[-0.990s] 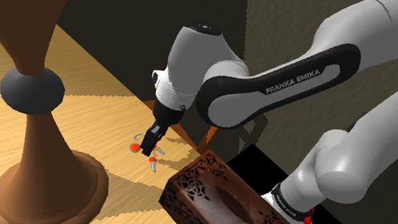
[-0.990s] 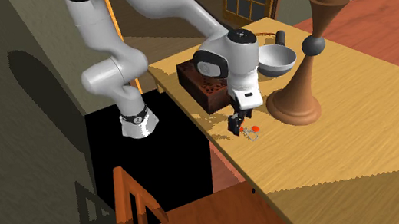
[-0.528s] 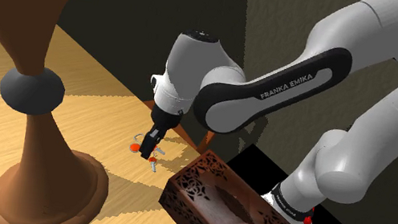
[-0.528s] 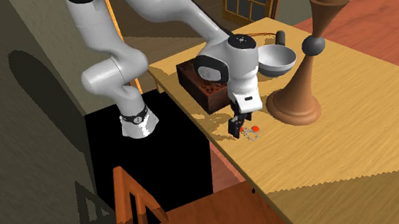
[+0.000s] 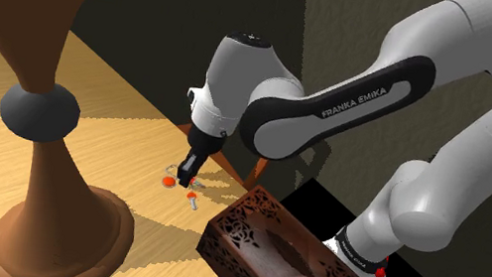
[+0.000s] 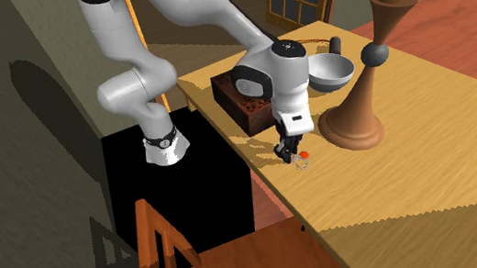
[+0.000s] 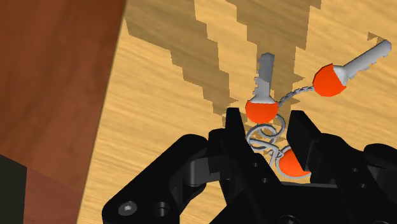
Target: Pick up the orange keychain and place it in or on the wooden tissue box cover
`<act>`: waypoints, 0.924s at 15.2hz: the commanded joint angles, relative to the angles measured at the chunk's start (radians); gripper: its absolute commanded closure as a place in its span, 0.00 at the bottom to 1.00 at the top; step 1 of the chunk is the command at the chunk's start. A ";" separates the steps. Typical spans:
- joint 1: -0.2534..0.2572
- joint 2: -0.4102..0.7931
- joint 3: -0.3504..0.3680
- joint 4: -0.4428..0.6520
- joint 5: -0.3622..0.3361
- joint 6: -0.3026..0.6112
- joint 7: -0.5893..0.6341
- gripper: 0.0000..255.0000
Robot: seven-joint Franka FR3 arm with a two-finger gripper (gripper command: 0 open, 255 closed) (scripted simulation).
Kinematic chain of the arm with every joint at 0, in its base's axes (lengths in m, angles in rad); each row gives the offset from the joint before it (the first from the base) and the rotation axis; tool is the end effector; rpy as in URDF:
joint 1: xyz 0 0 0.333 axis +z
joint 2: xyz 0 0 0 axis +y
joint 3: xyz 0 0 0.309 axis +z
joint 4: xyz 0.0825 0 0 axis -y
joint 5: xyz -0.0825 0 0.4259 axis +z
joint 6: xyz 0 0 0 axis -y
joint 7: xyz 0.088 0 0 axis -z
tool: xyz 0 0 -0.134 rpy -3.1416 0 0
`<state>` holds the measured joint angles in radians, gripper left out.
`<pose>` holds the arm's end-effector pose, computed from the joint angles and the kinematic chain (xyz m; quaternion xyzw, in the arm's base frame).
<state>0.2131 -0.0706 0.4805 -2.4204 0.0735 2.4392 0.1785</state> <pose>0.4010 0.3322 0.2768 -0.9727 -0.2284 -0.0337 0.0251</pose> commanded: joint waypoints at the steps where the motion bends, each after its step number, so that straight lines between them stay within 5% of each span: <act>1: 0.006 0.009 0.008 -0.003 0.003 0.001 0.000 1.00; 14: 0.014 -0.088 -0.007 0.050 0.052 -0.141 -0.033 1.00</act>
<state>0.2263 -0.1515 0.4753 -2.3783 0.1223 2.3136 0.1469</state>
